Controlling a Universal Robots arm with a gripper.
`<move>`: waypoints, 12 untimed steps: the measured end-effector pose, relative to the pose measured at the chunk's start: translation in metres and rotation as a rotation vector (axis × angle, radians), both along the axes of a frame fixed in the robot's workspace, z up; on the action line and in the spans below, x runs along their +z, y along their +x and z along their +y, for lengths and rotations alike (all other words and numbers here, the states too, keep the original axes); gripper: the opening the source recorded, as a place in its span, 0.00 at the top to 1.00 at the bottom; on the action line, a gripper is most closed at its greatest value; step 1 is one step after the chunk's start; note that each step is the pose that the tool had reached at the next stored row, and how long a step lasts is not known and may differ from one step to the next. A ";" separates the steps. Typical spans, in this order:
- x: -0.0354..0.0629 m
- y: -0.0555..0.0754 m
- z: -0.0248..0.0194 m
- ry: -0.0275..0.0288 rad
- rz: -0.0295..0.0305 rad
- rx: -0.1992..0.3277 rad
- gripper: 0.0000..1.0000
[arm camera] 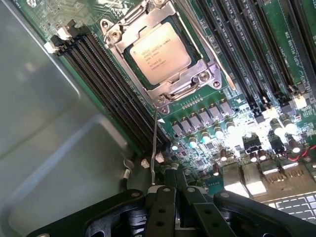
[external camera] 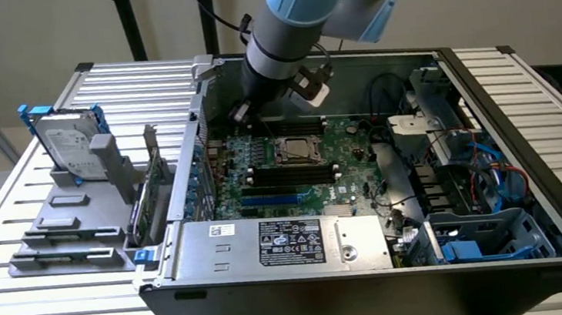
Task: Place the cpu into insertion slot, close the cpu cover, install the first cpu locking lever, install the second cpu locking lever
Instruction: 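Install the first cpu locking lever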
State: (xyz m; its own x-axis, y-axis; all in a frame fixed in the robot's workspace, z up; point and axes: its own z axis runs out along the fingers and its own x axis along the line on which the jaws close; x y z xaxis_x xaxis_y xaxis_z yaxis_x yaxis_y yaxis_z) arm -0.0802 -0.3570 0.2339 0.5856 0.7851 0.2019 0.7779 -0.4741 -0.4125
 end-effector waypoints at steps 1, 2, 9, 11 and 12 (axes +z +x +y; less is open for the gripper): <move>0.0000 -0.001 0.0000 0.0015 0.0000 -0.008 0.89; 0.0000 -0.002 0.0000 0.0038 0.0000 -0.016 0.89; 0.0000 -0.005 0.0000 0.0262 0.0001 -0.076 0.89; 0.0000 -0.005 0.0000 0.0319 0.0001 -0.094 0.89; 0.0001 -0.005 0.0000 0.0319 0.0001 -0.101 0.89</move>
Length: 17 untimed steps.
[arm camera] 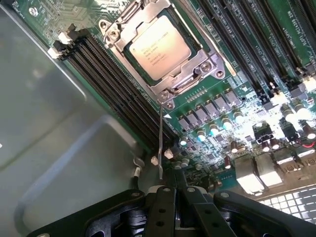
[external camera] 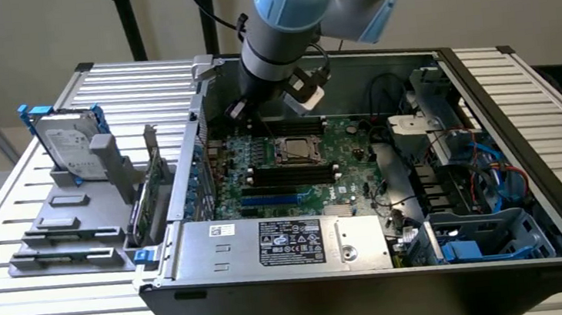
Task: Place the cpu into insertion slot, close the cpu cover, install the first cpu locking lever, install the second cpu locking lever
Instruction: 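Install the first cpu locking lever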
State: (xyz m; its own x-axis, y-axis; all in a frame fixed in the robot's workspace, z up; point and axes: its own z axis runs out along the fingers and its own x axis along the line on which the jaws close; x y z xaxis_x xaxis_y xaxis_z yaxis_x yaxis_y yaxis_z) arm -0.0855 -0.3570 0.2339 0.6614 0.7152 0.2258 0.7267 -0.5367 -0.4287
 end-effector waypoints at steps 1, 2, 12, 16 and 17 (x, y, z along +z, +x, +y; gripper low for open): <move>0.0000 0.000 0.0000 0.0001 -0.0001 -0.004 0.89; -0.0001 0.000 0.0001 0.0004 -0.0002 -0.005 0.89; 0.0003 0.006 0.0001 0.0021 -0.0002 -0.010 0.89; 0.0028 0.010 0.0000 0.0027 -0.0001 -0.013 0.89; 0.0037 0.011 0.0000 0.0030 -0.0002 -0.014 0.89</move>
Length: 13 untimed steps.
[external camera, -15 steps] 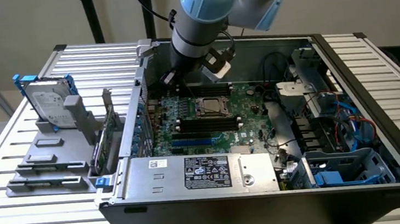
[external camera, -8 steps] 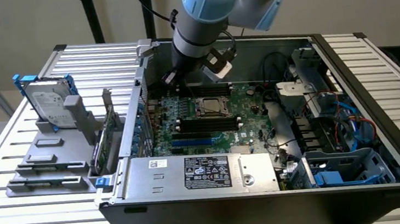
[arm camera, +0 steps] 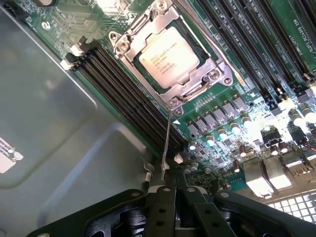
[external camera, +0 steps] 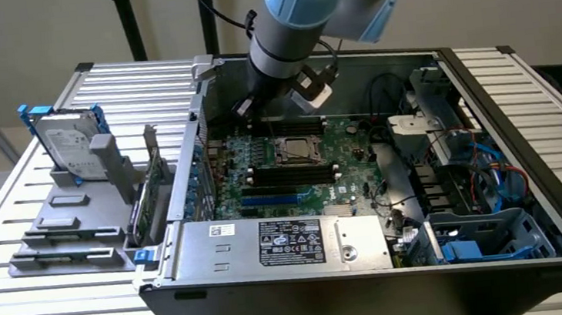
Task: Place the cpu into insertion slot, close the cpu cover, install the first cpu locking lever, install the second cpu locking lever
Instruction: 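Install the first cpu locking lever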
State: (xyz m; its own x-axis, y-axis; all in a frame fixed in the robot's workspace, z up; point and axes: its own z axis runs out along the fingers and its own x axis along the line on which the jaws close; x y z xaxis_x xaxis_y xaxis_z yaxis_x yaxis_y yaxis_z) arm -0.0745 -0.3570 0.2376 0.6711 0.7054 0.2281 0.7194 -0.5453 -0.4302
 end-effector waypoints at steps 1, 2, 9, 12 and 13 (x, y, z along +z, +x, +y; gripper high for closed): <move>0.0006 0.001 0.0000 0.0003 0.0000 -0.001 0.89; 0.0012 0.003 0.0000 0.0006 0.0000 -0.002 0.89; 0.0022 0.021 0.0000 0.0018 0.0000 -0.006 0.89; 0.0022 0.031 0.0000 0.0019 0.0000 -0.007 0.89; 0.0022 0.035 0.0000 0.0018 0.0000 -0.008 0.89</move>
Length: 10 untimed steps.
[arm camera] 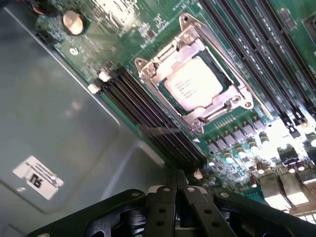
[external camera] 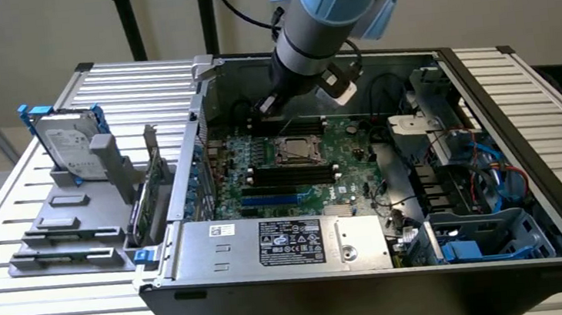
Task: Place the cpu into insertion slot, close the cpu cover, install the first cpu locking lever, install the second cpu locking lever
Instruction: 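Install the first cpu locking lever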
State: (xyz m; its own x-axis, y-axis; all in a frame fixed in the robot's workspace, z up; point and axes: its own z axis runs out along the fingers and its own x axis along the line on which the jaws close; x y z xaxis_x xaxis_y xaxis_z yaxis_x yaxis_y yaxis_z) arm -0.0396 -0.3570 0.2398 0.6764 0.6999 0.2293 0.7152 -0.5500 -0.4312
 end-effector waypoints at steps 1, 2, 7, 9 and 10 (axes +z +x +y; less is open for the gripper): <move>0.0000 0.003 0.0000 0.0000 0.0000 0.000 0.89; -0.0001 0.004 0.0000 0.0002 -0.0001 0.000 0.89; -0.0004 0.005 0.0000 -0.0001 0.0001 0.000 0.89; -0.0009 0.005 0.0000 0.0003 -0.0001 0.000 0.89; -0.0013 0.005 0.0001 0.0000 -0.0001 0.000 0.89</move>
State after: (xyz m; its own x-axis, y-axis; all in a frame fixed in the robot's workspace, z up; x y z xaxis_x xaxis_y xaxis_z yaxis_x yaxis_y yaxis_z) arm -0.0350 -0.3569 0.2385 0.6765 0.6998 0.2294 0.7152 -0.5500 -0.4311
